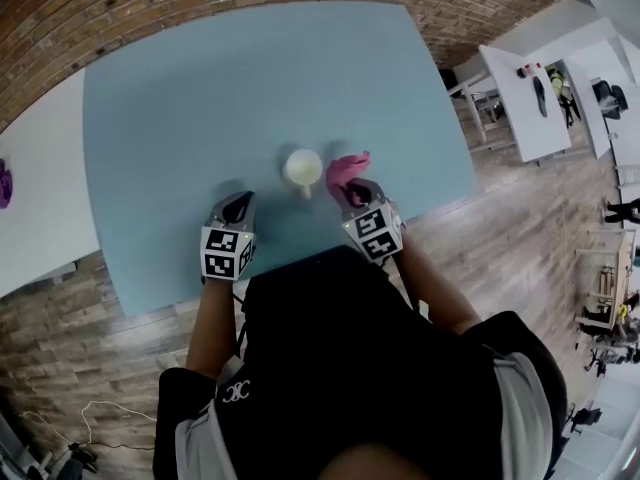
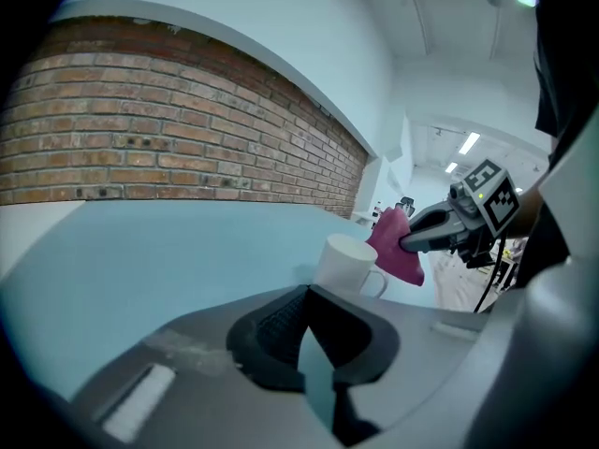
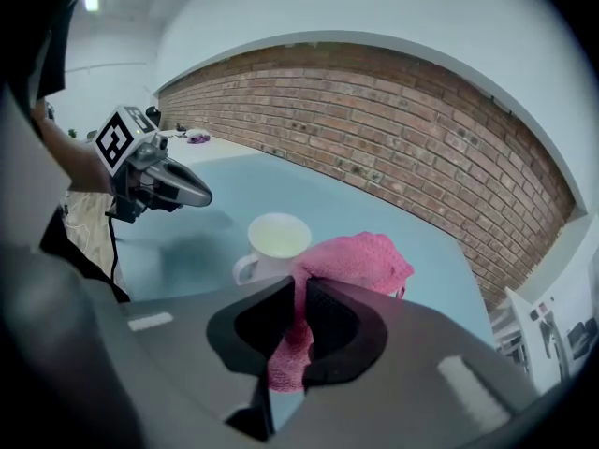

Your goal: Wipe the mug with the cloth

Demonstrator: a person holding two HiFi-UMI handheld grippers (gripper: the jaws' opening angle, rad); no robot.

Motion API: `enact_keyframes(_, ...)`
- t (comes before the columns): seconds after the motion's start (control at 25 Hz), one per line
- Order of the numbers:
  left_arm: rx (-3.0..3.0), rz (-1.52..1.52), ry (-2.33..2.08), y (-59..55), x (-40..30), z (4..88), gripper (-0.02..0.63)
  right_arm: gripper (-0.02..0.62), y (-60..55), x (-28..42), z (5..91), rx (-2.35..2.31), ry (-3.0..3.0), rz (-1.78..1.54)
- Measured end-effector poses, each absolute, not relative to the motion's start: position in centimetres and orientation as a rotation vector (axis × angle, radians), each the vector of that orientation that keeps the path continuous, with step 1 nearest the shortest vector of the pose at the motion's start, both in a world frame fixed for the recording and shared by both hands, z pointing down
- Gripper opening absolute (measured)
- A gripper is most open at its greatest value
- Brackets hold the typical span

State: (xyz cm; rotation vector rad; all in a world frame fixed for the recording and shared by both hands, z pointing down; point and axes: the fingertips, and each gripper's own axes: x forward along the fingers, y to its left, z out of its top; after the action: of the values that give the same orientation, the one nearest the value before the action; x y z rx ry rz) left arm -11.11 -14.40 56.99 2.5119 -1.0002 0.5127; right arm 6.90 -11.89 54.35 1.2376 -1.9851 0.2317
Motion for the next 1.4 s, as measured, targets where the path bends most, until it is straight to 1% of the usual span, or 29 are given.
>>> enact_keyframes(0.48,2.462,0.503,-1.033,-14.5,-12.8,57.4,0.000,0.035,-12.7,9.5,54.1,1.282,-1.924,0.246)
enact_keyframes(0.68,2.392,0.499,-1.122,-14.5,-13.1,58.0,0.000,0.035,-13.4,10.1,54.6,1.198,-1.969,0.196)
enact_keyframes(1.08,2.244,0.517,-1.355,-11.8,-8.1,57.9,0.000,0.036,-15.4,18.3,54.9,1.151,-2.115,0.161)
enact_keyframes(1.28,2.097,0.474,-1.610,-11.3,-7.9,57.0,0.000,0.035,-15.4,23.6,54.8,1.115,-2.248,0.183)
enact_keyframes(1.4,2.019,0.436,-1.734,-9.7,-6.4,55.7,0.000,0.036,-15.0,26.5,53.9,1.096,-2.354,0.223)
